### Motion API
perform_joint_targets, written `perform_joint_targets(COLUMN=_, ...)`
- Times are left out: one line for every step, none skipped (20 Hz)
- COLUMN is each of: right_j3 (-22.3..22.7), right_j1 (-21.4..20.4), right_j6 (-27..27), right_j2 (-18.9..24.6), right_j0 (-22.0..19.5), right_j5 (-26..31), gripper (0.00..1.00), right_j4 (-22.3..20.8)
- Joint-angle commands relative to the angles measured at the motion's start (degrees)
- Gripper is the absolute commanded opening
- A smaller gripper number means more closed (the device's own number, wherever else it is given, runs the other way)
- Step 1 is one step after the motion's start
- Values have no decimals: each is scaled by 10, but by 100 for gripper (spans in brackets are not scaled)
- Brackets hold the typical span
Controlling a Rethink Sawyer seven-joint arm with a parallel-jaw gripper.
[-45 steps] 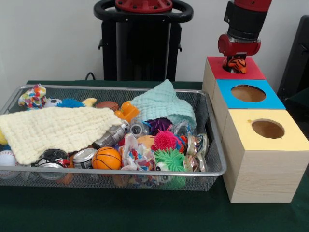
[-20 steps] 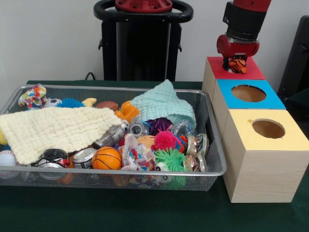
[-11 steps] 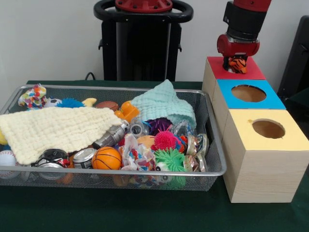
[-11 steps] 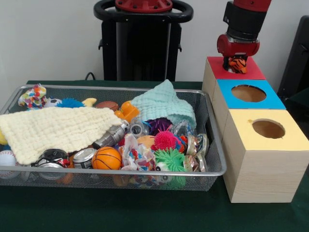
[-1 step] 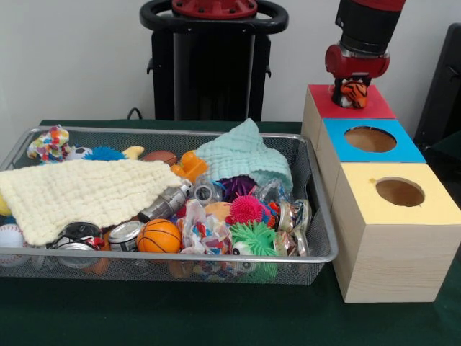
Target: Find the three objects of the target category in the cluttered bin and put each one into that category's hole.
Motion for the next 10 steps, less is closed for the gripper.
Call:
perform_joint_targets(right_j3=29, right_j1=-19, right_j6=36, right_j2=36, right_j0=-26, right_j5=129, gripper=100, right_j4=15)
perform_joint_targets(right_j3=29, right_j1=-18, right_j6=37, right_j2=36, right_j0=-26, right_j5=127, gripper=100, right_j4=13)
perform_joint_targets(right_j3=31, right_j1=-19, right_j6=37, right_j2=36, right_j0=-27, right_j5=124, gripper=100, right_j4=12)
perform_joint_targets(right_j3=31, right_j1=-19, right_j6=37, right_j2=36, right_j0=-27, right_j5=124, gripper=100, right_j4=10)
perform_joint_targets(right_j3=32, right_j1=-18, right_j6=38, right_j2=36, right_j0=-27, right_j5=121, gripper=100, right_j4=8)
perform_joint_targets(right_j3=32, right_j1=-17, right_j6=39, right_j2=35, right_j0=-26, right_j5=117, gripper=100, right_j4=6)
perform_joint_targets(right_j3=30, right_j1=-13, right_j6=39, right_j2=33, right_j0=-26, right_j5=113, gripper=100, right_j4=3)
perform_joint_targets(right_j3=30, right_j1=-12, right_j6=39, right_j2=32, right_j0=-26, right_j5=110, gripper=100, right_j4=0)
perform_joint_targets(right_j3=26, right_j1=-9, right_j6=39, right_j2=30, right_j0=-26, right_j5=108, gripper=100, right_j4=-2)
perform_joint_targets(right_j3=25, right_j1=-6, right_j6=39, right_j2=28, right_j0=-24, right_j5=103, gripper=100, right_j4=-5)
